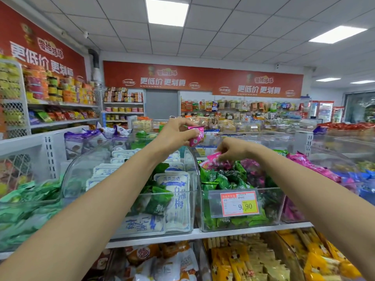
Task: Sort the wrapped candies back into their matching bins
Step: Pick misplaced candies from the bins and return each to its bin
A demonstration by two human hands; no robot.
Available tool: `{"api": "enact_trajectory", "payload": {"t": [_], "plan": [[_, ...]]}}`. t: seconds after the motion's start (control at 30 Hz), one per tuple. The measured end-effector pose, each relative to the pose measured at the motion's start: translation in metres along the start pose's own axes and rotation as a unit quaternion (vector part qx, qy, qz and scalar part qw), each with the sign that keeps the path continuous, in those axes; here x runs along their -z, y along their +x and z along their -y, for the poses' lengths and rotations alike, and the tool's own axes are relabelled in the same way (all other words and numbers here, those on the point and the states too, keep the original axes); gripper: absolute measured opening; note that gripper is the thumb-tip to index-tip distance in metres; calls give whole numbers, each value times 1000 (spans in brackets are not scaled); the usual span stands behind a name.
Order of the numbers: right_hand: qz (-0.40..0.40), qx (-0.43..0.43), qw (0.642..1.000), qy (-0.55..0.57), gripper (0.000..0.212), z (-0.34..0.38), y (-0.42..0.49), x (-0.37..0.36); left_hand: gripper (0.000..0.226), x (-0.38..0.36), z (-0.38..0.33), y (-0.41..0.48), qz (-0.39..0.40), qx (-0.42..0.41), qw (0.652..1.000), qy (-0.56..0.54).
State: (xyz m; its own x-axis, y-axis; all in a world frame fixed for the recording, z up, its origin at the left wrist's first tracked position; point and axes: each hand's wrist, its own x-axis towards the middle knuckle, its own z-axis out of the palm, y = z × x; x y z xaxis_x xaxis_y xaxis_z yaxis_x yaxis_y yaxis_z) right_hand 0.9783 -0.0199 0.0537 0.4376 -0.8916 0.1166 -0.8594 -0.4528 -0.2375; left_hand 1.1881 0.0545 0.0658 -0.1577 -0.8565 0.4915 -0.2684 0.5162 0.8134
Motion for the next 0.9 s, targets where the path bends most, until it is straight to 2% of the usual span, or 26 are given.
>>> {"api": "enact_trajectory", "payload": {"t": [0.07,0.13,0.2,0.27,0.4,0.57,0.7,0.83,0.9], "plan": [[-22,-8,1000,-12,22,-3,1,6,11,0,-1,2,2,0,1000,0],[22,-28,999,-29,16,-6,5,5,8,-1,-1,3,7,-3,1000,1],[74,-54,996,-23,26,-9,11,0,7,-2,1,4,12,-11,1000,7],[85,-47,995,-19,23,-10,14,-4,7,-2,1,5,17,-15,1000,13],[48,-2,998,-43,26,-4,11,1,10,-2,0,9,18,-15,999,23],[-56,46,993,96,18,-8,-5,30,16,-9,-8,18,9,-15,1000,25],[-97,78,981,146,15,-18,-22,51,14,-22,-14,27,8,-20,999,28],[-151,80,963,208,13,-45,-43,69,17,-44,-23,32,41,-22,997,60],[-159,63,961,215,18,-67,-58,76,13,-58,-29,34,74,-26,994,72]]}}
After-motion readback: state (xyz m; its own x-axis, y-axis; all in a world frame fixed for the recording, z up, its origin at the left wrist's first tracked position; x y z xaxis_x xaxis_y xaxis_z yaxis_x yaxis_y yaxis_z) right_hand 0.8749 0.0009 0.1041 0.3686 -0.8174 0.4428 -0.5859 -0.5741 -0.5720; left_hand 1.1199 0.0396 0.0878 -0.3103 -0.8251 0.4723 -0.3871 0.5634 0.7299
